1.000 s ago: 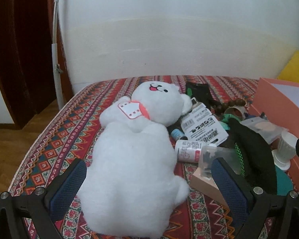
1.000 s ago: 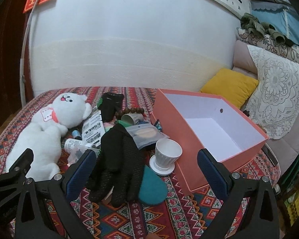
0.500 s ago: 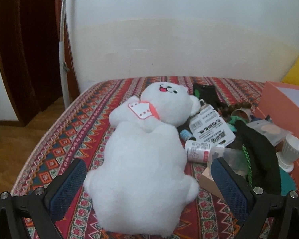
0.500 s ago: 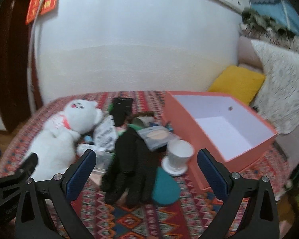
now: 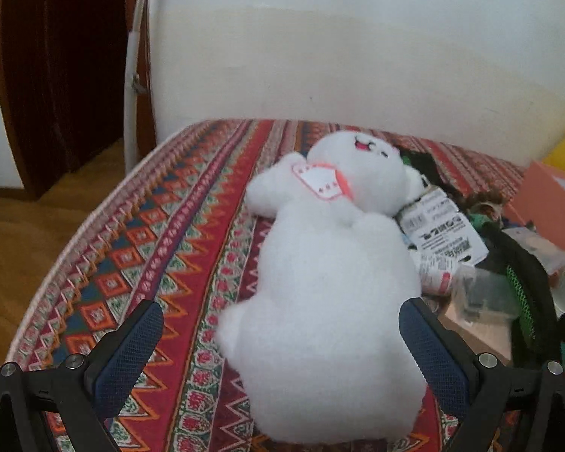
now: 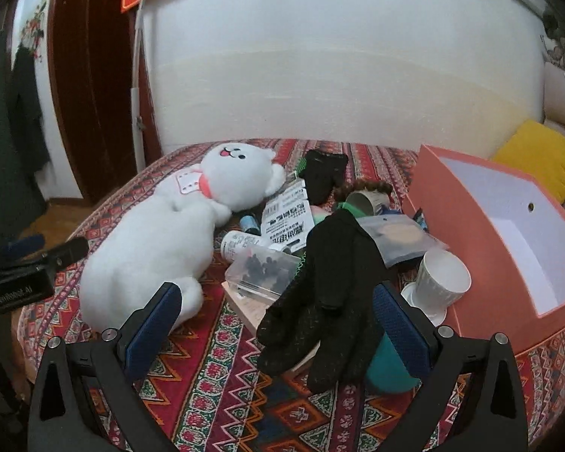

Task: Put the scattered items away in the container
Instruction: 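Reach the left gripper to the white plush bear and grasp it while the right gripper grasps the black glove, then lift the white plush bear with the left gripper while the right gripper lifts the black glove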

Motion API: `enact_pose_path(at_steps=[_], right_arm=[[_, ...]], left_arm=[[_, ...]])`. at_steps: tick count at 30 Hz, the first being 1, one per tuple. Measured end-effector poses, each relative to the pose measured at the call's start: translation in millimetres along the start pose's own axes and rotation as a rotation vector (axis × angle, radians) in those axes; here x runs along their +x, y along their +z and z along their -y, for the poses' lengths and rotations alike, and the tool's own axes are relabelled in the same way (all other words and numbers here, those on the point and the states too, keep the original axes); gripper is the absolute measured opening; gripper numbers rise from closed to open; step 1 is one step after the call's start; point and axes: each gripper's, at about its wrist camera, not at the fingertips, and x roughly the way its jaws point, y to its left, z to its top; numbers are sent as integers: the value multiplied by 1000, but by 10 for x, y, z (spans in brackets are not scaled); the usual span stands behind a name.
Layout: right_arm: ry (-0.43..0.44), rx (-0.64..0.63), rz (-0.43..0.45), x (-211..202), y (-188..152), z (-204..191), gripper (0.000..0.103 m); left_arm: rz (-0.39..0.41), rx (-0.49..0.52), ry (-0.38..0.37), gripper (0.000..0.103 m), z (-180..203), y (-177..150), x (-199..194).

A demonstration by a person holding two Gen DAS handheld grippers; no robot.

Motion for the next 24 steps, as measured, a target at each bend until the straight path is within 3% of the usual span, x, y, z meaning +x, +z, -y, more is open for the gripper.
enact_pose_path(at_steps=[6, 9, 13, 16, 20, 22, 24], right_arm=[[-115, 2, -29, 228, 55, 163, 103], [-134, 16, -69, 462, 155, 287, 103], [-139, 24, -136, 769, 211, 390, 103], [-105, 49, -216, 991, 165, 467, 102], [25, 238, -271, 1117, 101, 740, 103], [35, 234, -269, 1114, 95, 760, 102], [69, 223, -251, 1080, 102, 741, 87]], left_arm=[[-89, 78, -1, 103, 260, 17, 336], [-159, 66, -45, 103, 311, 69, 558], [-194, 25, -99, 103, 288, 104, 708], [-217, 16, -134, 103, 275, 115, 785], [-243, -4, -168, 103, 252, 124, 891], [-268, -10, -169, 103, 270, 133, 933], [-290, 12, -175, 103, 309, 141, 966]])
